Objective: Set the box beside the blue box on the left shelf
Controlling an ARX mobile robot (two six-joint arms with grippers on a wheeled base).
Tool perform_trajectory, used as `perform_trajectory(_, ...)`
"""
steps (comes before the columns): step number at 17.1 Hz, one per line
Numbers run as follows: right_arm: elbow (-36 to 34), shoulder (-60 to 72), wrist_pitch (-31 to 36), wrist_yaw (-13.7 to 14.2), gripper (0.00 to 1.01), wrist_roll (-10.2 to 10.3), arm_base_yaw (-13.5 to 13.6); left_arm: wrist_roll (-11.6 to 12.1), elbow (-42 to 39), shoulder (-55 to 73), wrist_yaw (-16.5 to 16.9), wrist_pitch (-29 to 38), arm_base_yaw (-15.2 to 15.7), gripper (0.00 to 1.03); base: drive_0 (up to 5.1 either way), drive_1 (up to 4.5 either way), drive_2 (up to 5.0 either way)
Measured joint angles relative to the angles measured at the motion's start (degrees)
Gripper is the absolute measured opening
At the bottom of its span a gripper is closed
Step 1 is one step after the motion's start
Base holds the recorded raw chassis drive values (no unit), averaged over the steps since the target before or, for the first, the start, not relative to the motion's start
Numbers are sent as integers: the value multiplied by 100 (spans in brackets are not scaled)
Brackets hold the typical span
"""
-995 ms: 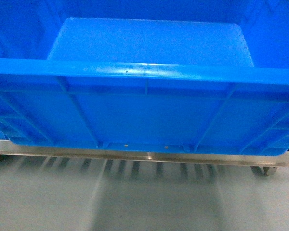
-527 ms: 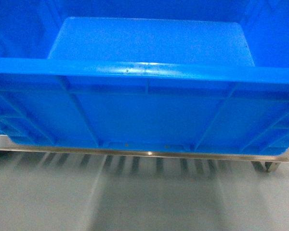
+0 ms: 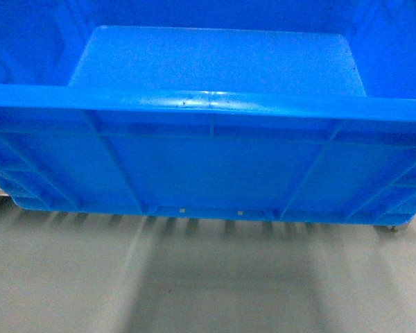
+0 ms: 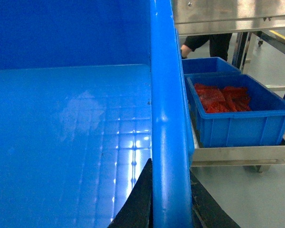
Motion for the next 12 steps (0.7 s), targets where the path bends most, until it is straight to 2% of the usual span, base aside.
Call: perform_trajectory(12,0,0,-2,2,8,-2,0,-2,0,0,0,-7,-4,10,-505,240,240)
